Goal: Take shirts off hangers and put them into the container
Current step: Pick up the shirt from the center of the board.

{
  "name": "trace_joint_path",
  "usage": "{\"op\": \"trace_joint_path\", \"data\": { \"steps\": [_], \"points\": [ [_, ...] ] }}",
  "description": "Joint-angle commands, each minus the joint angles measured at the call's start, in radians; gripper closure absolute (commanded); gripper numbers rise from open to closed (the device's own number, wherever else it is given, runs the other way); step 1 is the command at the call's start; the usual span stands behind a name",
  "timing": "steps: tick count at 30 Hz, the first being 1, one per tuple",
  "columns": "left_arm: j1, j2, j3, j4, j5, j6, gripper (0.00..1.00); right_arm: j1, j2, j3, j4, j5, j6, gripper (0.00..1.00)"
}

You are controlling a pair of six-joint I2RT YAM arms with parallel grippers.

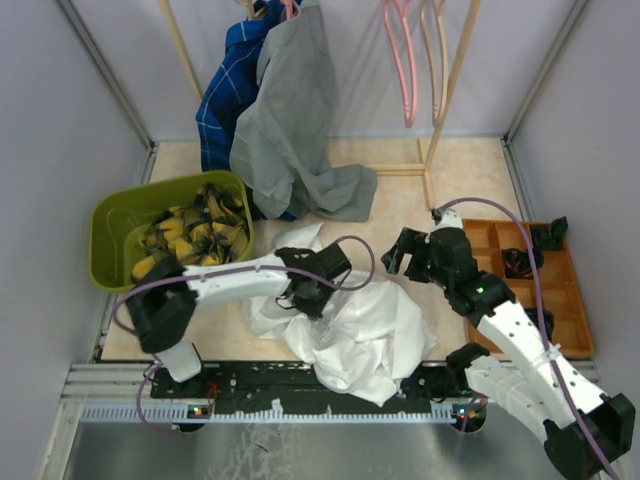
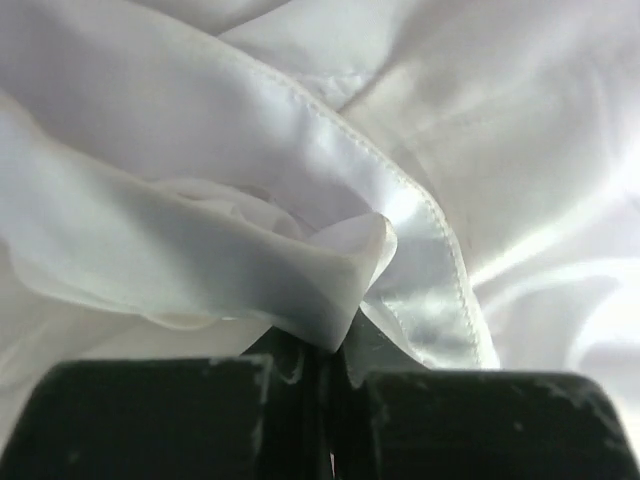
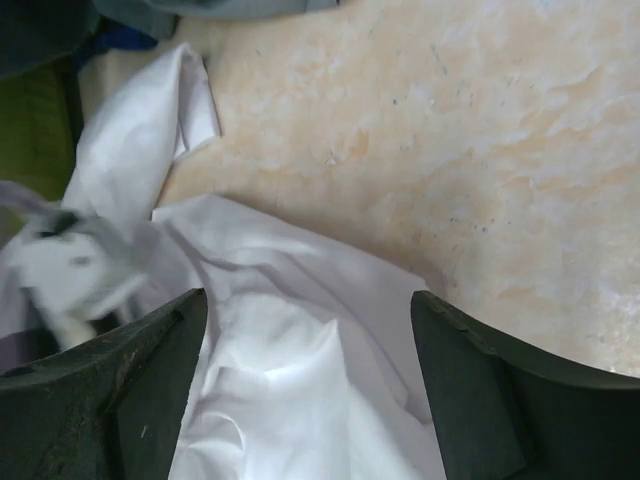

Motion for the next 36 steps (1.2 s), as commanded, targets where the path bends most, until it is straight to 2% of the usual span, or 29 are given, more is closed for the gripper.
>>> {"op": "trace_joint_path", "data": {
  "steps": [1,6,10,12,13,15,17,20,21,24,28,32,36],
  "points": [
    [-0.003,-0.295,0.001,0.1,-0.045,0.011,1.0,-0.008,0.05,-0.027,0.002,-0.113,0.033,0.19],
    [0.003,-0.494,0.014,0.228,-0.111,0.023,1.0,-0.006,0.123,-0.05,0.04,-0.278,0.038,0.35],
    [0.006,-0.5,0.008,0.266,-0.079,0.029,1.0,-0.006,0.18,-0.034,0.056,-0.345,0.048,0.49],
    [0.006,-0.461,-0.01,0.294,-0.019,0.023,1.0,-0.006,0.189,-0.023,0.055,-0.343,0.055,0.49],
    [0.006,-0.442,-0.028,0.319,0.023,0.015,0.97,-0.006,0.186,-0.018,0.054,-0.333,0.056,0.5],
    [0.007,-0.399,-0.073,0.398,0.105,-0.019,0.87,-0.005,0.166,-0.017,0.055,-0.298,0.06,0.51],
    [0.006,-0.35,-0.108,0.476,0.198,-0.053,0.66,-0.006,0.134,-0.035,0.085,-0.307,0.061,0.56],
    [0.006,-0.273,-0.13,0.56,0.263,-0.117,0.39,-0.006,0.121,-0.052,0.112,-0.322,0.064,0.61],
    [0.006,-0.25,-0.123,0.566,0.272,-0.127,0.35,-0.006,0.12,-0.03,0.061,-0.267,0.06,0.62],
    [0.006,-0.205,-0.093,0.545,0.287,-0.138,0.2,-0.007,0.075,0.046,-0.095,-0.062,0.025,0.58],
    [0.006,-0.188,-0.068,0.546,0.257,-0.142,0.07,-0.007,-0.058,0.085,-0.116,0.139,-0.033,0.44],
    [0.001,-0.114,0.037,0.434,0.238,-0.125,0.01,-0.008,-0.148,0.072,-0.091,0.209,-0.04,0.38],
    [-0.005,0.0,0.132,0.312,0.162,-0.121,0.0,-0.008,-0.161,0.057,-0.114,0.225,0.033,0.29]
  ]
}}
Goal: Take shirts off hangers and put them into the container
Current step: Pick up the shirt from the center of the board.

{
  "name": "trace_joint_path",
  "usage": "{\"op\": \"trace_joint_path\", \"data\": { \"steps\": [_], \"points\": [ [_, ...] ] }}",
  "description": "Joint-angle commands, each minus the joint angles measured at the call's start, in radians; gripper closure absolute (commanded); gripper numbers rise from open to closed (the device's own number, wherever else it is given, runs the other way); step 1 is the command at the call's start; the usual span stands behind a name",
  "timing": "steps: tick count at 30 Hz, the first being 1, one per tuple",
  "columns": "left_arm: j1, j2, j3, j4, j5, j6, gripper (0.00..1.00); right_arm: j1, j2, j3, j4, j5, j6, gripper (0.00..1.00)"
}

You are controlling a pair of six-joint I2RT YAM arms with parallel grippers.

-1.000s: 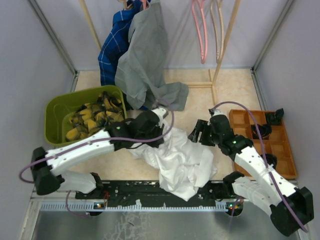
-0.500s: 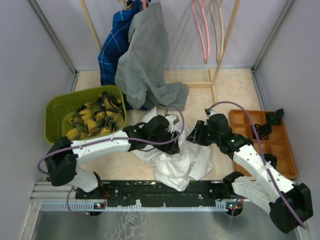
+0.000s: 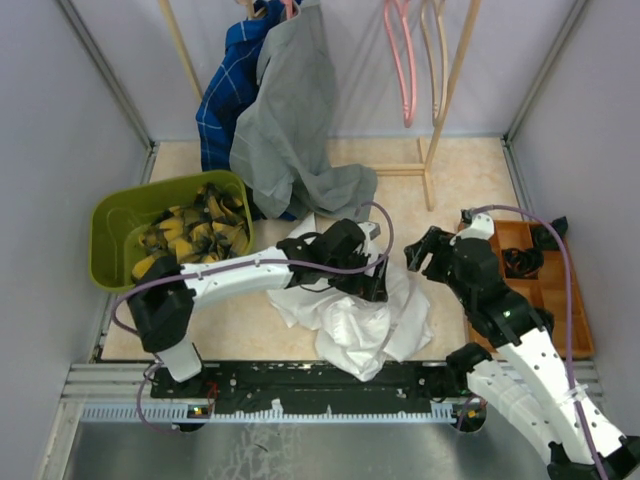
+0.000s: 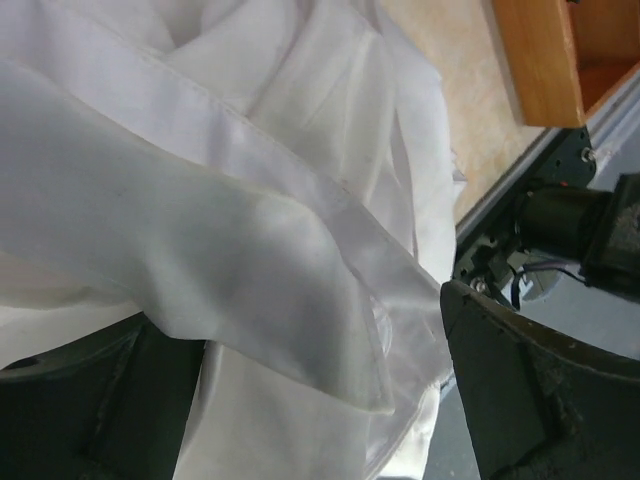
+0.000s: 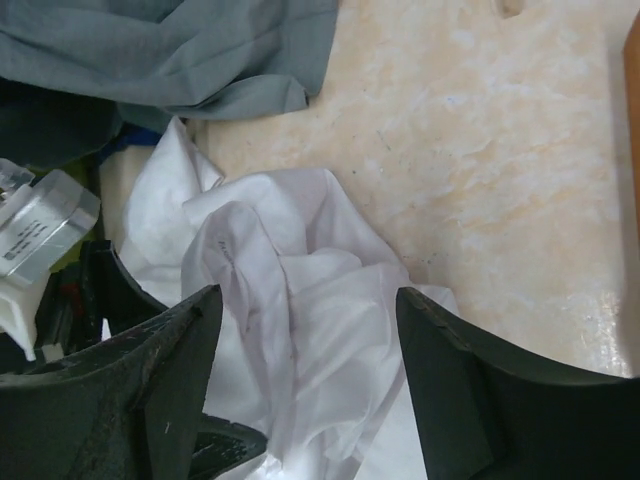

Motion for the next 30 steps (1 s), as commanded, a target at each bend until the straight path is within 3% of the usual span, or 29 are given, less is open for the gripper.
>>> {"op": "trace_joint_path", "data": {
  "steps": [1,11,14,17,21,25,27,30],
  "points": [
    [-0.01,0.129,0.108,-0.152,-0.077,0.006,0.0,-0.007,0.001,0.011,-0.012,0.086,0.055,0.28],
    [-0.078,0.327,0.165,-0.246,-0.168,0.035,0.01,-0.007,-0.038,-0.006,0.004,0.134,0.094,0.17],
    [-0.093,0.364,0.154,-0.27,-0.187,0.046,0.1,-0.007,-0.044,-0.006,0.016,0.134,0.096,0.14],
    [-0.11,0.397,0.125,-0.275,-0.205,0.058,0.22,-0.006,-0.045,-0.015,0.021,0.133,0.103,0.13],
    [-0.141,0.434,0.091,-0.288,-0.251,0.059,0.56,-0.007,-0.046,-0.029,0.032,0.128,0.113,0.11],
    [-0.152,0.412,0.068,-0.318,-0.321,0.031,0.78,-0.008,-0.048,-0.029,0.034,0.132,0.115,0.11],
    [-0.151,0.37,0.063,-0.327,-0.346,0.021,0.98,-0.007,-0.051,-0.03,0.032,0.139,0.117,0.1],
    [-0.149,0.28,0.079,-0.351,-0.403,0.019,1.0,-0.007,-0.058,-0.035,0.035,0.14,0.117,0.1]
  ]
}}
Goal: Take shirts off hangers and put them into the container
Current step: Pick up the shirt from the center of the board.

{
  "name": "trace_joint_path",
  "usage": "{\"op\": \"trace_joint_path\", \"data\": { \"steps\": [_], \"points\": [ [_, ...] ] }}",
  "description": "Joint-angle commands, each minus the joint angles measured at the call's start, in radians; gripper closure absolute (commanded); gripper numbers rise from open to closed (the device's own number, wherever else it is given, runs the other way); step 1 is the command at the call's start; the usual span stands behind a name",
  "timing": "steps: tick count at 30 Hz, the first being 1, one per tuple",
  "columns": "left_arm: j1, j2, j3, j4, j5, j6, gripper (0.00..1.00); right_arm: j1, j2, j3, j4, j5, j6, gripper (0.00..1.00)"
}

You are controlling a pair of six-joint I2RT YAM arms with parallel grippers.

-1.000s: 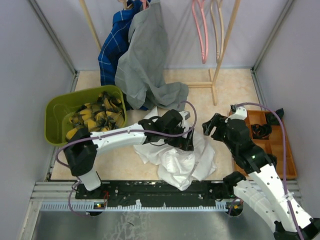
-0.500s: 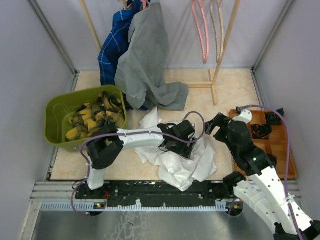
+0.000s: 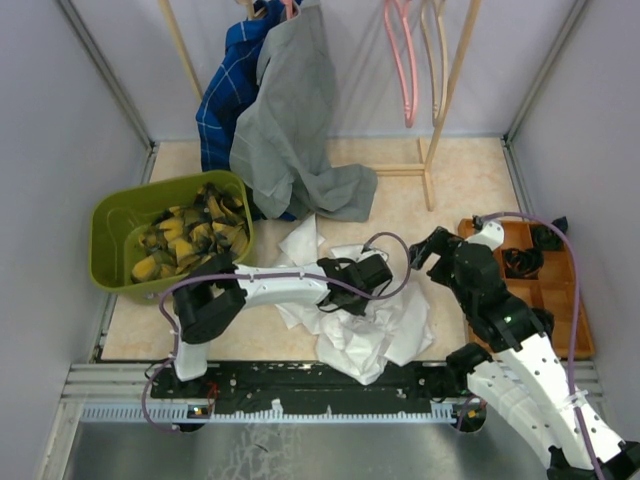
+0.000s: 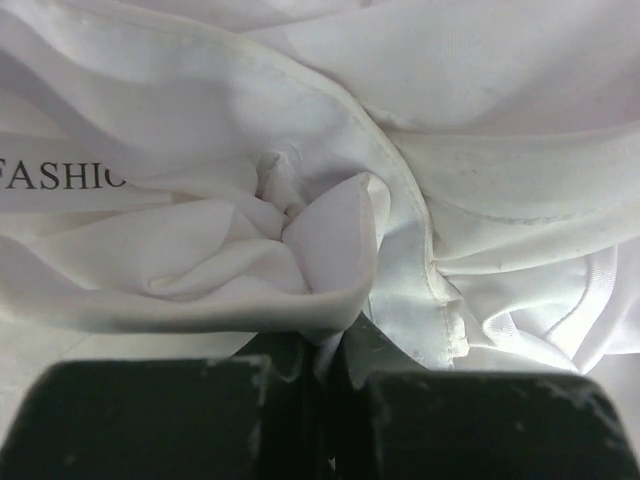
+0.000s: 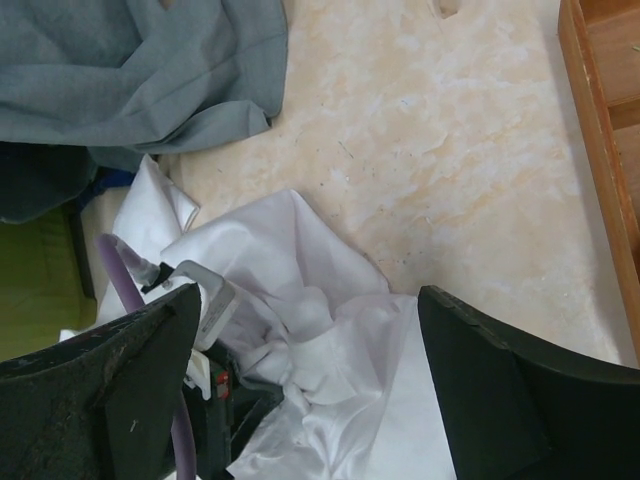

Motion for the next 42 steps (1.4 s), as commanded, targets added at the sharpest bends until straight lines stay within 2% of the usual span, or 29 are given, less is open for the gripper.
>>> {"op": "trace_joint_path", "data": {
  "steps": [1,6,9,14,15,17,20,24,26,30,35,38,42],
  "points": [
    [-0.021,-0.039,-0.044,-0.157,-0.056,-0.001,1.0,-0.003,-0.017,-0.005,0.061,0.016,0.021,0.1],
    [-0.019,-0.228,0.011,-0.189,-0.186,0.019,1.0,-0.002,-0.01,-0.017,0.066,-0.017,0.028,0.1],
    [-0.018,-0.319,-0.03,-0.139,-0.268,0.056,1.0,-0.003,0.0,-0.028,0.085,-0.054,0.03,0.14],
    [-0.019,-0.338,-0.049,-0.172,-0.297,0.078,1.0,-0.003,0.06,-0.037,0.092,-0.134,0.054,0.42],
    [-0.018,-0.333,-0.057,-0.169,-0.286,0.081,1.0,-0.003,0.077,-0.039,0.074,-0.131,0.089,0.5],
    [-0.018,-0.312,-0.064,-0.149,-0.241,0.079,0.98,-0.002,0.103,-0.086,0.107,-0.18,0.115,0.58],
    [-0.019,-0.271,-0.04,-0.12,-0.141,0.058,0.88,-0.002,0.153,-0.178,0.167,-0.279,0.153,0.72],
    [-0.018,-0.231,-0.023,-0.059,-0.037,0.041,0.79,-0.002,0.238,-0.248,0.211,-0.383,0.194,0.76],
    [-0.017,-0.211,-0.013,-0.058,-0.023,0.034,0.7,-0.002,0.264,-0.289,0.262,-0.432,0.201,0.76],
    [0.0,-0.204,-0.059,0.032,0.058,0.046,0.38,0.002,0.357,-0.349,0.384,-0.529,0.198,0.76],
    [0.024,-0.227,-0.141,0.188,0.233,0.02,0.12,0.037,0.513,-0.396,0.616,-0.654,0.258,0.76],
    [0.026,-0.203,-0.144,0.189,0.276,0.014,0.09,0.08,0.583,-0.375,0.711,-0.67,0.28,0.75],
    [0.024,-0.165,-0.112,0.078,0.233,-0.001,0.08,0.091,0.565,-0.305,0.589,-0.544,0.263,0.75]
  ]
}}
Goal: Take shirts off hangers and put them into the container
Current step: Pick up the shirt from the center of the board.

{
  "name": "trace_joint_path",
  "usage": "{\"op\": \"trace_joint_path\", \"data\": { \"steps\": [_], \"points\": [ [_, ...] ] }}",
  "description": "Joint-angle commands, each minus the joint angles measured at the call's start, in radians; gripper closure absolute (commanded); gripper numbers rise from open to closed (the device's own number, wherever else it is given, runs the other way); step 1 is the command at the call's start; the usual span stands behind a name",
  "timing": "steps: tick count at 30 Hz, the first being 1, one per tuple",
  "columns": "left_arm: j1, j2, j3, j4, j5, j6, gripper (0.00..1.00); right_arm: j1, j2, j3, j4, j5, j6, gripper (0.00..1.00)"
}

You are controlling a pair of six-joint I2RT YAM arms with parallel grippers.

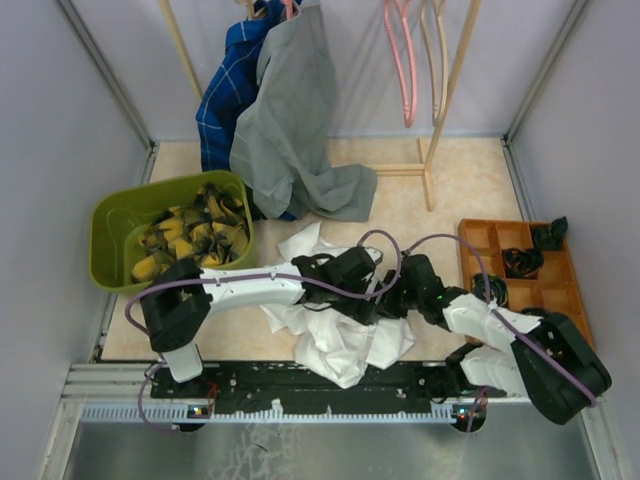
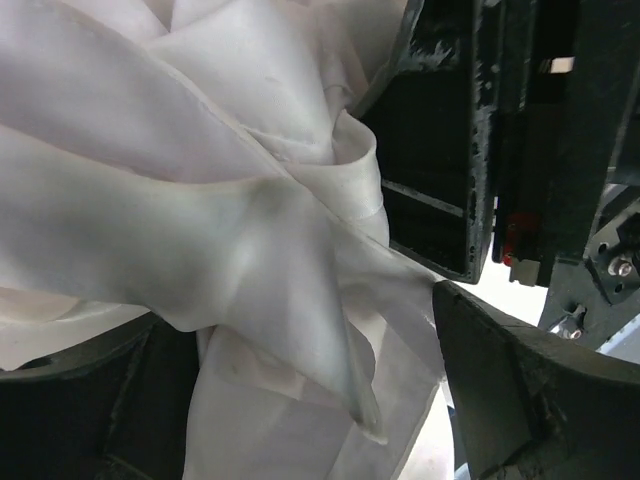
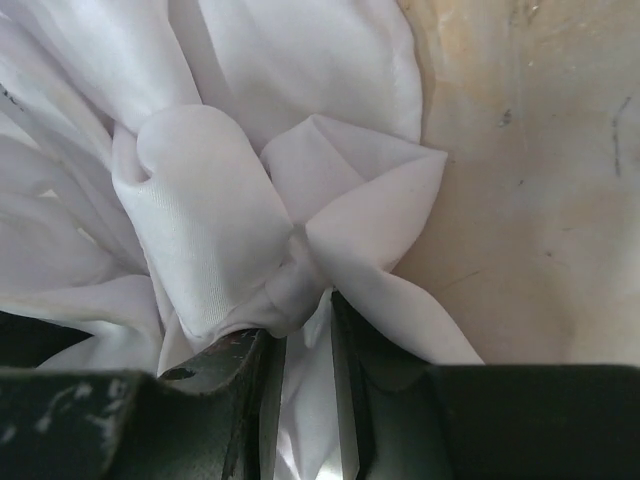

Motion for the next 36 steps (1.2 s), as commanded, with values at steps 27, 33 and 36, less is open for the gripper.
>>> {"op": "trace_joint_path", "data": {
  "steps": [27,33,36],
  "points": [
    [-0.063,0.296,0.082,-0.272,-0.264,0.062,0.19,0.009,-0.613,0.182,-0.517,0.655,-0.041,0.38],
    [-0.063,0.147,0.019,-0.228,-0.309,0.056,0.8,0.008,-0.607,0.179,-0.5,0.657,-0.047,0.36],
    [-0.063,0.021,0.015,-0.209,-0.384,0.052,1.0,0.008,-0.604,0.181,-0.498,0.659,-0.05,0.36]
  ]
}}
